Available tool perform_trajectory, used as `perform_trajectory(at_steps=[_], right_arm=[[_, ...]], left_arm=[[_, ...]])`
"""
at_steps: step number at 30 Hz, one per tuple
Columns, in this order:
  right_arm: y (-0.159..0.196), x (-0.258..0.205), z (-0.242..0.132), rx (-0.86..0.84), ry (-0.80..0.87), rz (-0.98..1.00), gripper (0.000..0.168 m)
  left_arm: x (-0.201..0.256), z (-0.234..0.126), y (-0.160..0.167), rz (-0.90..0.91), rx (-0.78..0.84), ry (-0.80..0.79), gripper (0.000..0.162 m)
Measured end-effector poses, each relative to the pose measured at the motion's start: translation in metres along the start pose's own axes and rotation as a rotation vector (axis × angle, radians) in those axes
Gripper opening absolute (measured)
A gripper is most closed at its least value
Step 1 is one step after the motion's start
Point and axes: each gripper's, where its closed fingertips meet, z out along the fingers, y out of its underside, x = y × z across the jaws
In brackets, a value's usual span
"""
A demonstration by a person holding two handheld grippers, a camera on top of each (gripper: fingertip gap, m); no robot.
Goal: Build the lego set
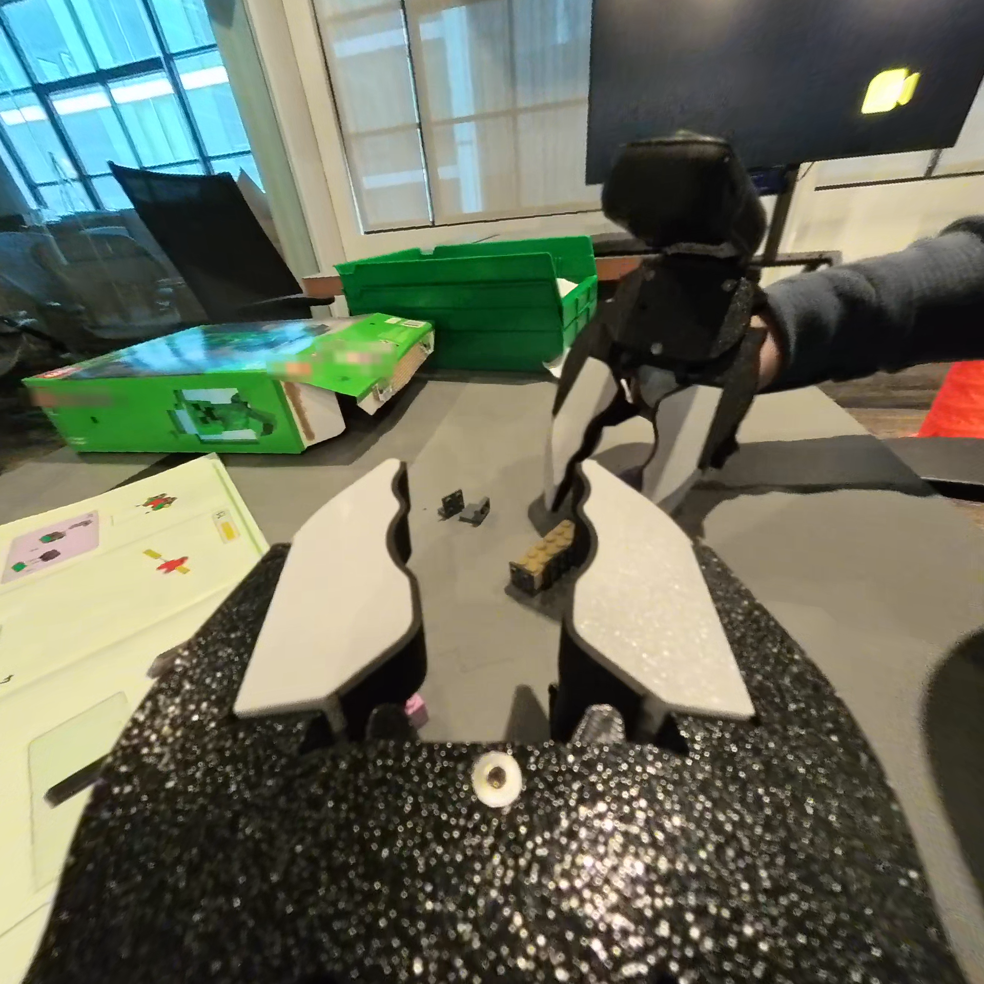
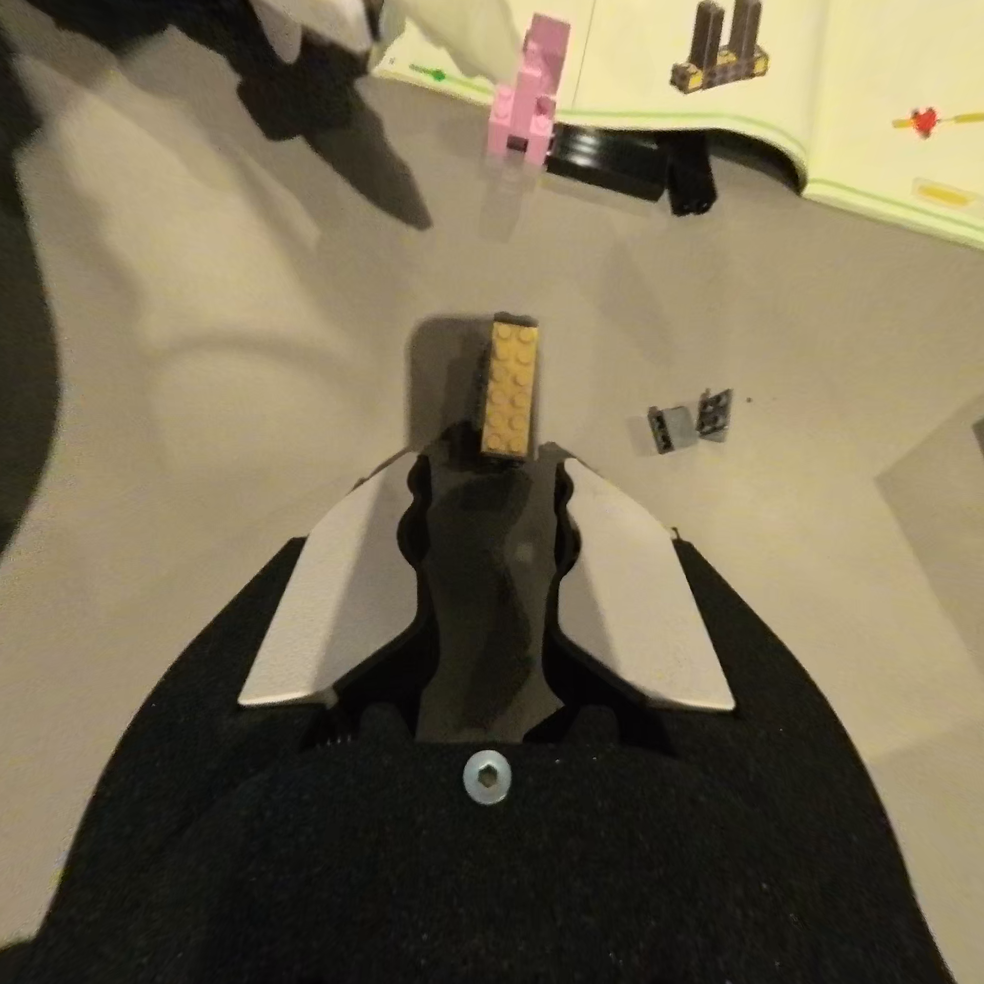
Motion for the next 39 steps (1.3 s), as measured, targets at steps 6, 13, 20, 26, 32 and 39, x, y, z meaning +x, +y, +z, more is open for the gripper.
perform_trajectory(at_steps=[6,13,20,26,32,39], right_arm=[[-0.037,-0.059,0.007,0.125,-0.214,0.090,0.044],[-0.029,-0.061,0.006,0.140,-0.172,0.166,0.038],[-0.054,-0.065,0.034,0.175,-0.148,0.141,0.058],[-0.047,-0.006,-0.003,0.247,0.085,0.174,0.038],[-0.017,0.049,-0.005,0.114,0.227,0.145,0.019],[-0.006,0.065,0.015,-0.065,0.245,-0.020,0.022]], left_arm=[[-0.024,-0.007,-0.001,0.025,0.009,-0.151,0.054],[-0.031,-0.010,-0.002,0.035,0.020,-0.199,0.048],[-0.029,-0.009,-0.002,0.045,0.015,-0.196,0.047],[-0.030,-0.009,-0.002,0.039,0.016,-0.191,0.046],[-0.028,-0.008,-0.001,0.044,0.011,-0.181,0.045],[-0.027,-0.007,-0.001,0.046,0.009,-0.176,0.045]])
